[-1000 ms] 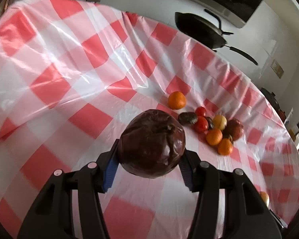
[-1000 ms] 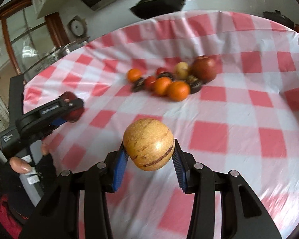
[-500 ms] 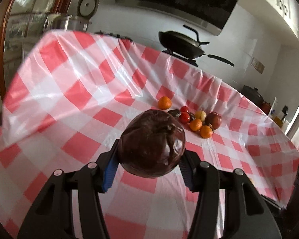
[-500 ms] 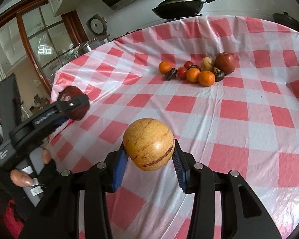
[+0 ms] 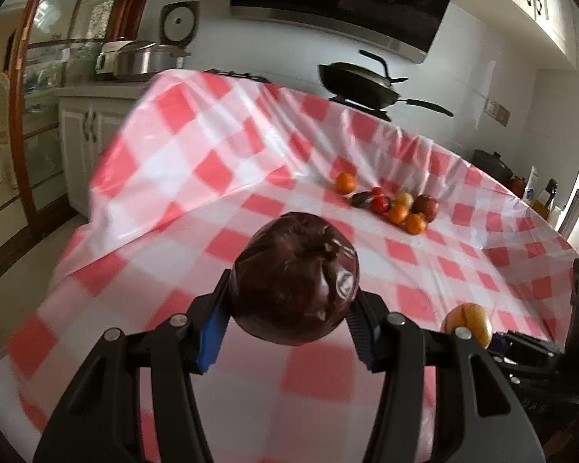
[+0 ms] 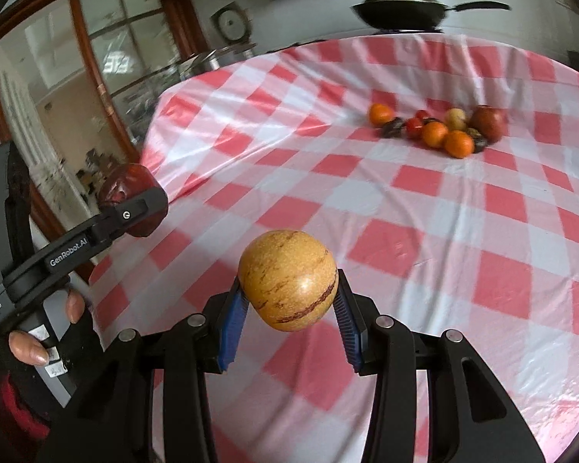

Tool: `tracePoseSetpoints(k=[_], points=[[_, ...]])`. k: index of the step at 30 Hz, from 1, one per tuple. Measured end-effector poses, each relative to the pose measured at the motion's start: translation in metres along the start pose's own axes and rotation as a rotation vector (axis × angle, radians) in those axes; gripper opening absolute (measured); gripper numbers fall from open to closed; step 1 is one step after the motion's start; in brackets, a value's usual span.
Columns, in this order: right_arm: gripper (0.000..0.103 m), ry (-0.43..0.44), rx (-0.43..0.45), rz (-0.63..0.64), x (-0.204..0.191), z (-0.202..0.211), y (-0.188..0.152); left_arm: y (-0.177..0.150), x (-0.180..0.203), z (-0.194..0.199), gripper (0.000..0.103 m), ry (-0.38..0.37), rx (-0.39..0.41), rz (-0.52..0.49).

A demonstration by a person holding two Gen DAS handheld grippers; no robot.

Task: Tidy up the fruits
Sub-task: 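Carry the pepino melon and pomegranate in both tools to the sink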

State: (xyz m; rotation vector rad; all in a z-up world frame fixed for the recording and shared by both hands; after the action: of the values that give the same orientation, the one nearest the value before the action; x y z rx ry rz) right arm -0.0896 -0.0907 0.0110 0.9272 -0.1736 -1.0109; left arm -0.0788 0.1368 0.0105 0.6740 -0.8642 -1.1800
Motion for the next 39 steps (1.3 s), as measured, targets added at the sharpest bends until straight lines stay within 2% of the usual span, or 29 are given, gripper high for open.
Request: tracePoseSetpoints(k=[8,17,23,29,34,39], points=[[0.043,0.076,-0.057,0.128,-0.068,-0.017,-0.016,-0.019,-0.072,0.038,0.054,0.083,0.016,0.041],[0.043,0.203,-0.152,0.338,-0.168,-0.038,-0.048,-0.047,-0.17,0.084,0.054,0.254,0.005,0.112],[0.043,0.278,-0.231,0.477,-0.226,-0.053,-0.079,-0.071,-0.229,0.103,0.055,0.356,-0.037,0.19],[0.043,0.373,-0.332,0.639,-0.282,-0.068,-0.128,-0.096,-0.274,0.115,0.055,0.458,-0.081,0.239],[0.043,0.382,-0.439,0.73,-0.309,-0.098,-0.166,-0.129,-0.303,0.102,0.055,0.535,-0.189,0.27],[0.043,0.371,-0.561,0.802,-0.319,-0.128,-0.207,-0.177,-0.335,0.08,0.055,0.588,-0.36,0.377]])
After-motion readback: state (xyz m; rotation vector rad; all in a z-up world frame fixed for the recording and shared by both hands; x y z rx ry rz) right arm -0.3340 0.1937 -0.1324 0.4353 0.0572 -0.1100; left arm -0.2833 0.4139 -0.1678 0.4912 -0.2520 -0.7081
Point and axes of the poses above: each gripper's, at about its wrist camera, not at the fingertips, and z roughly against the way its jaws point, x to its right, y to its top, the point moved 10 cm from there along -z, roughly the way its jaws point, and after that the axes turned 2 degrees about y, right-handed, at the moved point
